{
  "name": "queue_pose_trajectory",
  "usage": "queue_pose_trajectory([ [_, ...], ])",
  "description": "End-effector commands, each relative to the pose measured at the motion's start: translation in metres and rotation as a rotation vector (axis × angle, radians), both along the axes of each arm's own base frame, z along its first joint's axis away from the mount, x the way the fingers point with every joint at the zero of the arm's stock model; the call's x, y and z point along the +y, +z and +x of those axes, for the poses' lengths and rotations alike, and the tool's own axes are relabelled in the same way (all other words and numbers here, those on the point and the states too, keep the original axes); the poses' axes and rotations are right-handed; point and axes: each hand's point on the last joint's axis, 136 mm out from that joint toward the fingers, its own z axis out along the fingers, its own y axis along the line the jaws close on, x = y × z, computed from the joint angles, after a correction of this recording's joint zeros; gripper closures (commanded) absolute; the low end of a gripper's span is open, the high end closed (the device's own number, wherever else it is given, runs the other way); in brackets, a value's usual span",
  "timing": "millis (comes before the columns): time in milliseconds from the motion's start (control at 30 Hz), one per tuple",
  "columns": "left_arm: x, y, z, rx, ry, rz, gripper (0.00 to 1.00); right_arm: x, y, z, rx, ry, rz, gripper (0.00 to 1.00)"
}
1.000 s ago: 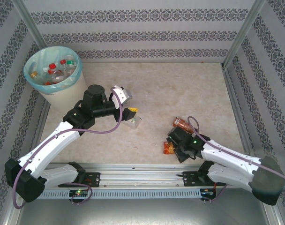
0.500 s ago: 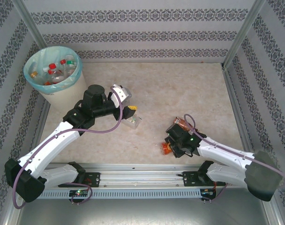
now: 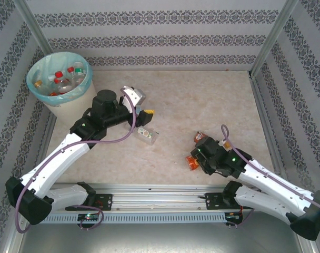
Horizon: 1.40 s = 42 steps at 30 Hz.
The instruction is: Put the plastic bottles in the bin
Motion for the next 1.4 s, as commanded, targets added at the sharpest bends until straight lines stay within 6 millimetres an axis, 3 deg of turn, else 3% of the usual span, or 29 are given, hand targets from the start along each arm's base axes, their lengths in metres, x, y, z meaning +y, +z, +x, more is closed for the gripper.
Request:
queue_pose_trajectory([
  [0, 0.012, 0.015, 0.027, 0.068, 0.121, -0.091, 0.32, 0.005, 0.033, 0.019, -0.147, 0.149, -0.096, 0.5],
  [167, 0.023, 0.017, 0.057, 0.221, 0.199, -0.186, 0.32, 0.049, 0.084, 0.063, -0.375, 0.385, -0.166, 0.53],
  [300, 0.014, 0.025, 0.06, 0.303, 0.126, -0.246, 0.32, 0.106, 0.131, 0.09, -0.58, 0.663, -0.177, 0.54],
  [433, 0.006, 0.039, 0.053, 0.325, 0.038, -0.292, 0.32, 0.165, 0.164, 0.09, -0.727, 0.967, -0.105, 0.52],
  [633, 0.024, 0.066, 0.055, 0.356, 0.011, -0.461, 0.33, 0.212, 0.18, 0.081, -0.826, 1.166, 0.044, 0.54],
  [767, 0.024, 0.075, 0.048, 0.388, -0.066, -0.525, 0.34, 0.233, 0.183, 0.072, -0.821, 1.267, 0.128, 0.54],
  [900, 0.021, 0.072, 0.039, 0.419, -0.114, -0.515, 0.35, 0.244, 0.186, 0.07, -0.819, 1.301, 0.17, 0.55],
  [1200, 0.024, 0.06, 0.036, 0.466, -0.097, -0.481, 0.47, 0.248, 0.186, 0.066, -0.814, 1.321, 0.171, 0.56],
  [1367, 0.025, 0.07, 0.036, 0.441, -0.107, -0.489, 0.74, 0.246, 0.183, 0.065, -0.808, 1.319, 0.151, 0.54],
])
